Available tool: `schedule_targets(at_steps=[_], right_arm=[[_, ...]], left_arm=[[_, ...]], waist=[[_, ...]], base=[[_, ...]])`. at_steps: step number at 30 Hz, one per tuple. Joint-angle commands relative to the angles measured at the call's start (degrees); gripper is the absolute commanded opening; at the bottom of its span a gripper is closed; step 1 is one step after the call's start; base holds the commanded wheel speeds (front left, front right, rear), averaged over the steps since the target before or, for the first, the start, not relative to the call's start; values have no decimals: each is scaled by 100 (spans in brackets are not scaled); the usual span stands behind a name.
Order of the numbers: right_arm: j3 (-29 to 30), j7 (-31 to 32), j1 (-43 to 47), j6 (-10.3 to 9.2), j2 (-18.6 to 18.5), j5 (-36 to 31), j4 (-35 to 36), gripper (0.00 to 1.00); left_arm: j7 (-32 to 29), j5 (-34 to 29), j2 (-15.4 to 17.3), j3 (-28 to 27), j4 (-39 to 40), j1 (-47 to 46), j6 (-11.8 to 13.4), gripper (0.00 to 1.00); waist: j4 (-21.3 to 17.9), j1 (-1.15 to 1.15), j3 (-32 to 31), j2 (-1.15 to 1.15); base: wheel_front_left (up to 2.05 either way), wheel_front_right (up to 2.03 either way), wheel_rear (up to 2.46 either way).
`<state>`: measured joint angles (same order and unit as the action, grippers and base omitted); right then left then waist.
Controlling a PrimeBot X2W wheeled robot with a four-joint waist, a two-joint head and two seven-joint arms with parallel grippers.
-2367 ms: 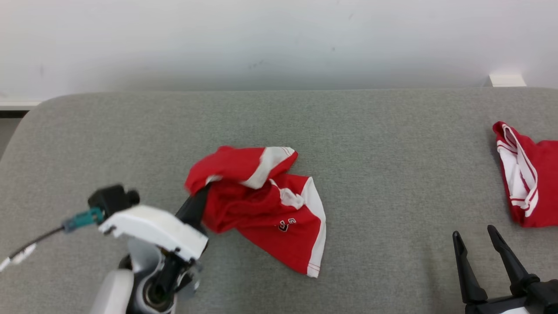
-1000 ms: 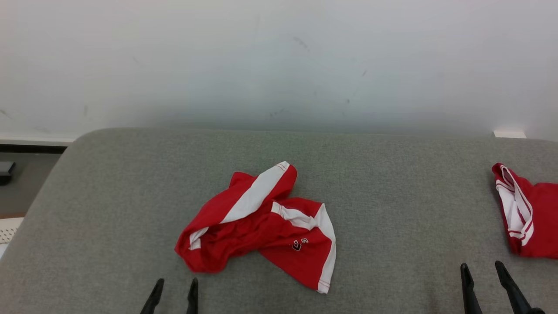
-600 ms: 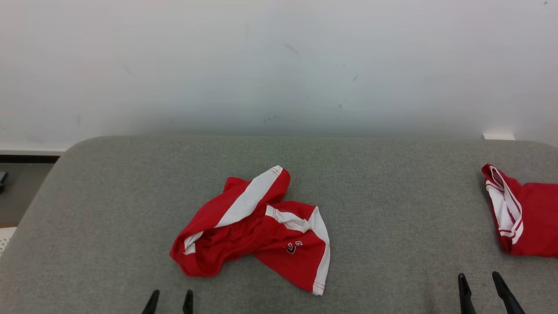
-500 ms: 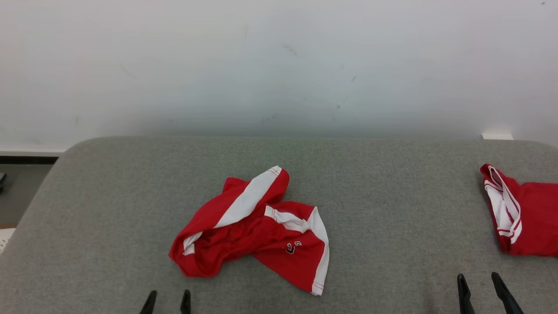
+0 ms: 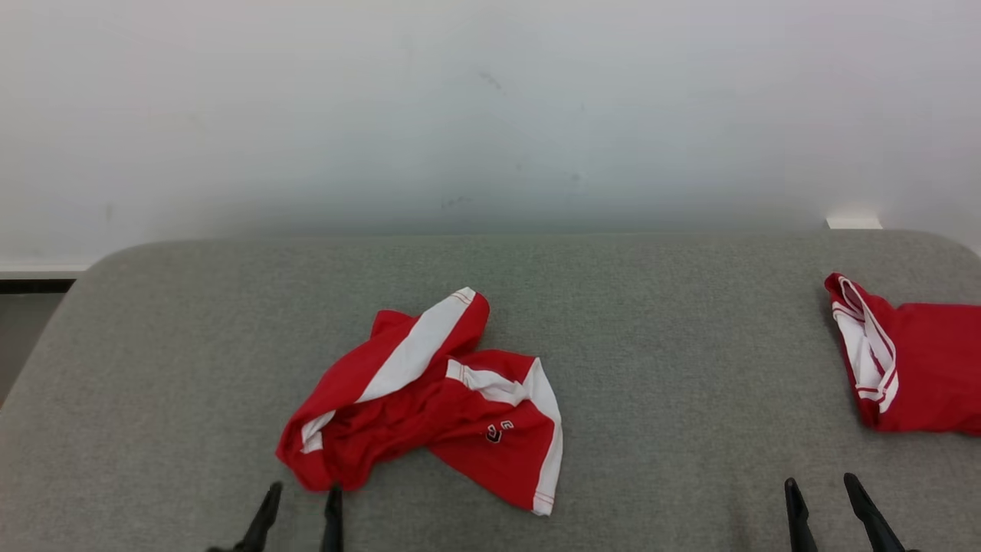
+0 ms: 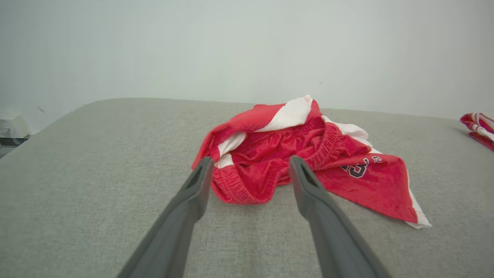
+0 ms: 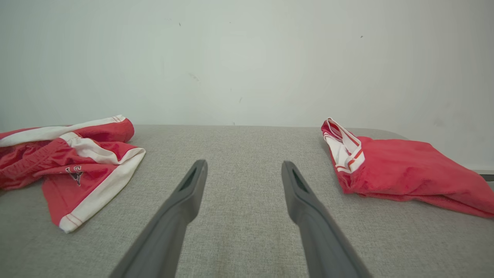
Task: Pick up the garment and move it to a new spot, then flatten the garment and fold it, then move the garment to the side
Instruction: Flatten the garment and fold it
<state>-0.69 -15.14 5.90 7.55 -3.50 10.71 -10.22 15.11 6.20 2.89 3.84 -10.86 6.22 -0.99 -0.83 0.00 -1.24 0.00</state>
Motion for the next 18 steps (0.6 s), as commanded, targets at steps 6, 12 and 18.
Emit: schedule_targets(at_steps=[6, 12, 18], right_arm=[[-170, 4, -174, -14, -63, 66, 26, 100], [-319, 4, -313, -14, -49, 102, -25, 100], [-415, 4, -452, -14, -36, 135, -100, 100]], left_arm=[[-74, 145, 14, 385, -558, -1127, -230, 100], [-1143, 661, 11, 783, -1487, -2436, -161, 100], [-2012, 883, 17, 900, -2381, -3353, 121, 100]], waist=[[-328, 0, 181, 0], [-629, 0, 444, 0], [-881, 0, 605, 0]], base=[[0, 0, 0], [0, 0, 0], [0, 0, 0]])
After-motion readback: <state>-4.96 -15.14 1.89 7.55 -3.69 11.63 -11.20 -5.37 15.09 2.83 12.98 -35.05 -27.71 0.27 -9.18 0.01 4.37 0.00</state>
